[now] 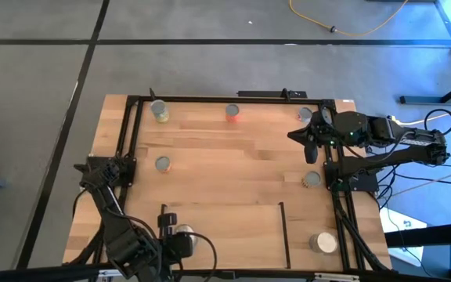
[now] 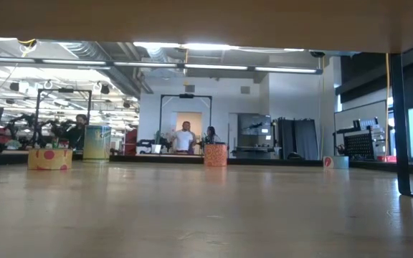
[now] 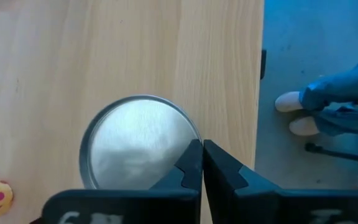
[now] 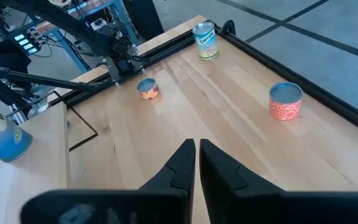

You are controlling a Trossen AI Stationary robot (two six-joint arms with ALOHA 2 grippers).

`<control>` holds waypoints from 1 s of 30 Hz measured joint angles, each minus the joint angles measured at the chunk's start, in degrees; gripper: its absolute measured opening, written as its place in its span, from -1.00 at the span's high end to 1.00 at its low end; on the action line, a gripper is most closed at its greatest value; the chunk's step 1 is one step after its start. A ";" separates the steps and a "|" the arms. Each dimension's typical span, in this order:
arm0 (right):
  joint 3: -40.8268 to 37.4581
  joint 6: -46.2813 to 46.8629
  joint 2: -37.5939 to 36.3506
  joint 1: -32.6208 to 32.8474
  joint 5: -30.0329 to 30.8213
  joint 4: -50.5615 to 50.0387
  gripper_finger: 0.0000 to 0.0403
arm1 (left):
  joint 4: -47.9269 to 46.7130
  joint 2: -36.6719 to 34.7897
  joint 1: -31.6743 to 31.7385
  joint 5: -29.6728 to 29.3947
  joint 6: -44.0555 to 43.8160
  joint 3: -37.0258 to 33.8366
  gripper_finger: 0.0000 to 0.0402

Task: Pick and place cans onto a shelf
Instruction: Put the canned peas on the shelf

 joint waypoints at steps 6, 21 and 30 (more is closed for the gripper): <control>0.00 0.00 0.01 -0.02 0.00 0.00 0.86 | 0.12 0.00 0.10 1.26 -3.86 0.00 0.91; 0.00 -0.01 0.01 0.00 0.00 0.00 0.86 | 0.15 0.00 0.22 1.22 -2.38 0.00 0.85; 0.00 0.03 0.01 0.00 0.00 0.00 0.86 | -0.02 -0.44 0.26 1.86 -2.40 0.08 0.86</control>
